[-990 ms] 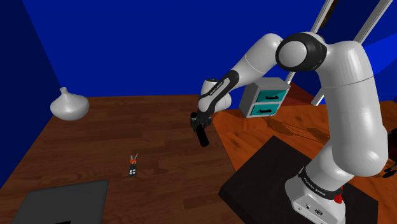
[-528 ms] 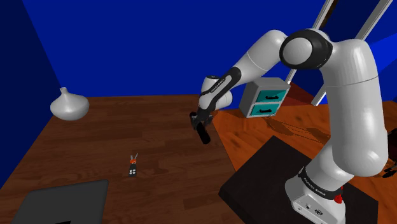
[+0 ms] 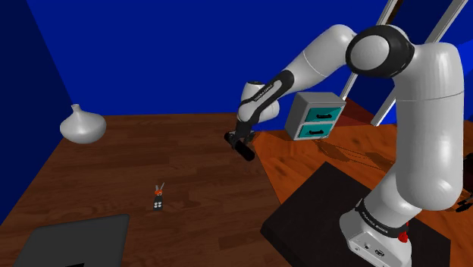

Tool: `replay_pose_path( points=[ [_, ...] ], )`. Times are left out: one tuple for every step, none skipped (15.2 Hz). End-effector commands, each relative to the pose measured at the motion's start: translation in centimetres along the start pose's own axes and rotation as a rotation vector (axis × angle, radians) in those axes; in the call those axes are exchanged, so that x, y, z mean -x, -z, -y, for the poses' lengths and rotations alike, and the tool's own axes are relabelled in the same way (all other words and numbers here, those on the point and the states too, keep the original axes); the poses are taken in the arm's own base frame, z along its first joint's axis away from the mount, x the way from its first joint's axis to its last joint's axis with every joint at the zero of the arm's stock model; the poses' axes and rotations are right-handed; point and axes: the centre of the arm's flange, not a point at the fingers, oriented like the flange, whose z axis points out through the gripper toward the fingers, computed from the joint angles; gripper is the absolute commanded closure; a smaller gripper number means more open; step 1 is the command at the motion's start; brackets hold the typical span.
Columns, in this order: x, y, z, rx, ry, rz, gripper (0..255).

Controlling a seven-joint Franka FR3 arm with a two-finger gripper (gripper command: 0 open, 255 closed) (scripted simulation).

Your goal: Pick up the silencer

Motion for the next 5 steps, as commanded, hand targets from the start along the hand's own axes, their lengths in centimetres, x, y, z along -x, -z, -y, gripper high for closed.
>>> replay_pose_path(
  points=[
    [0.0, 1.1, 0.1, 0.0, 0.0, 0.0, 255],
    [0.0, 1.6, 0.1, 0.0, 0.0, 0.0, 255],
    [0.0, 2.2, 0.2, 0.0, 0.0, 0.0, 255],
    [0.0, 2.3, 0.2, 0.0, 0.0, 0.0, 255],
    [0.0, 2.3, 0.2, 0.0, 0.0, 0.0, 255]
  ],
)
